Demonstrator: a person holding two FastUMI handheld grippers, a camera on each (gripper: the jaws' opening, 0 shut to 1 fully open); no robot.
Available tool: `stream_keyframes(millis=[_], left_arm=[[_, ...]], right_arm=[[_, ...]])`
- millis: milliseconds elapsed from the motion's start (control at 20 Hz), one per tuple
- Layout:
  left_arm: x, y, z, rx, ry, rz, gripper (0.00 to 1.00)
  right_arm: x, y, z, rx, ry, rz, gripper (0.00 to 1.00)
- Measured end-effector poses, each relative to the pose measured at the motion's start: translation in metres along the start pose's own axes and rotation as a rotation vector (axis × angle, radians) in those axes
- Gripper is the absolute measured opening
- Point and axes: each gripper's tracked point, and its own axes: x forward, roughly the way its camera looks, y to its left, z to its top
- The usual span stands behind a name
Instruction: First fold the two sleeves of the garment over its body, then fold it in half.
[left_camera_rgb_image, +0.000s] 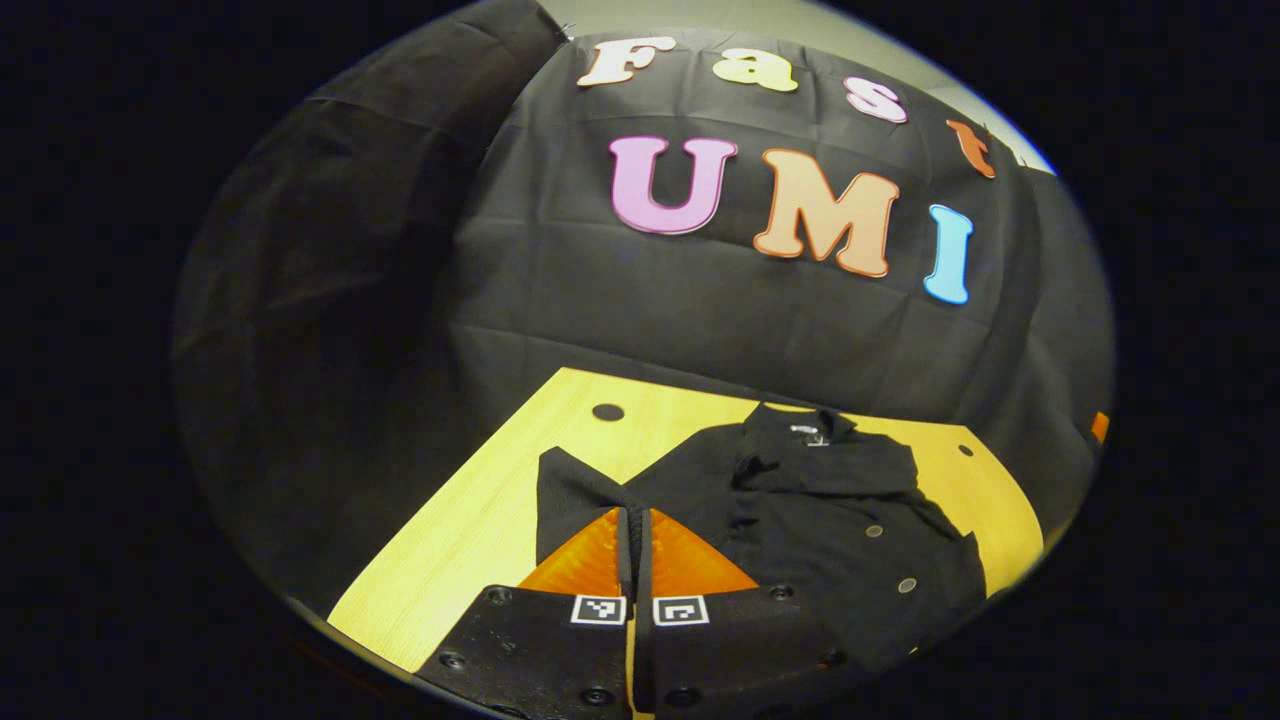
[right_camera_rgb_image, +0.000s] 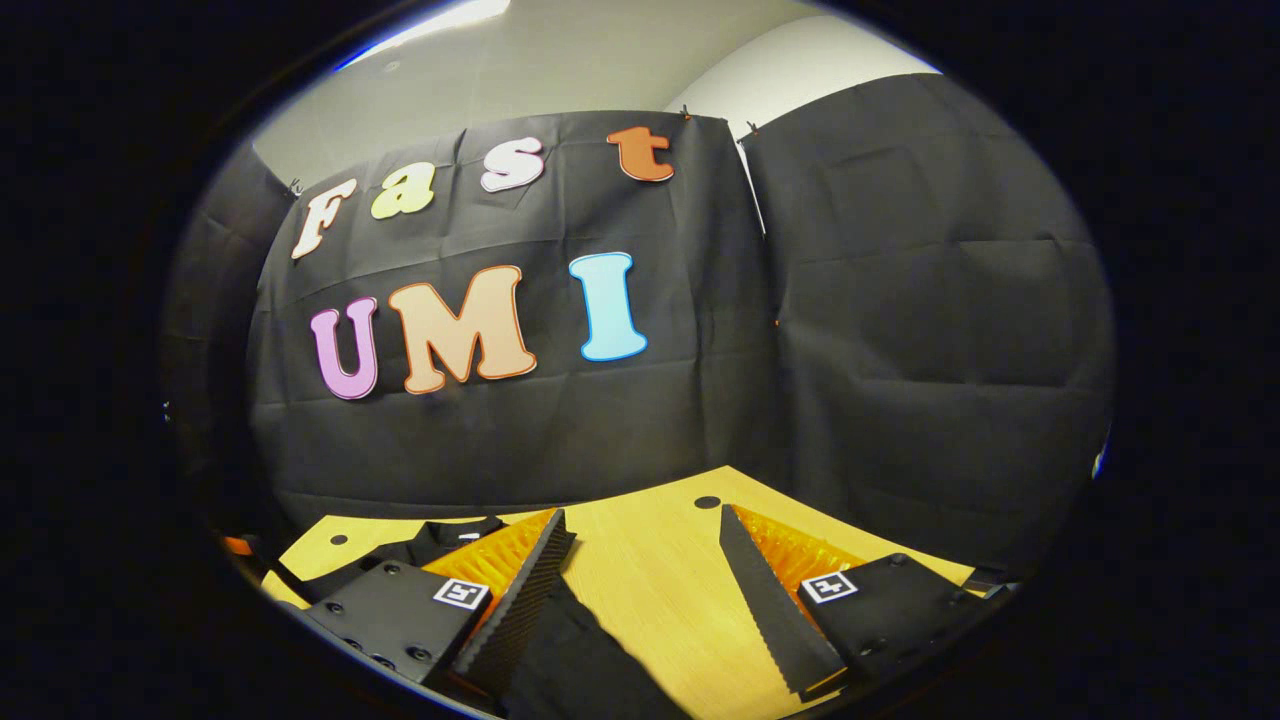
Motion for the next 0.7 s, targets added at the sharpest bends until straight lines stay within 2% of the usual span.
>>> stream_keyframes(millis=[250,300,400,700], left_arm=[[0.023,-0.049,0.047,-0.015,-0.084,-0.055,0.0],[0.03,-0.064,0.057,-0.01,-0.102,-0.071,0.0],[0.041,-0.097,0.072,-0.002,-0.126,-0.113,0.0],[0.072,-0.194,0.093,0.08,-0.166,-0.231,0.0]], right_arm=[[0.002,-0.012,-0.017,0.001,0.032,0.034,0.97],[0.004,-0.014,-0.02,-0.004,0.042,0.044,0.94],[0.01,-0.014,-0.029,0.002,0.071,0.07,0.97],[0.027,-0.03,-0.051,0.013,0.137,0.099,0.97]])
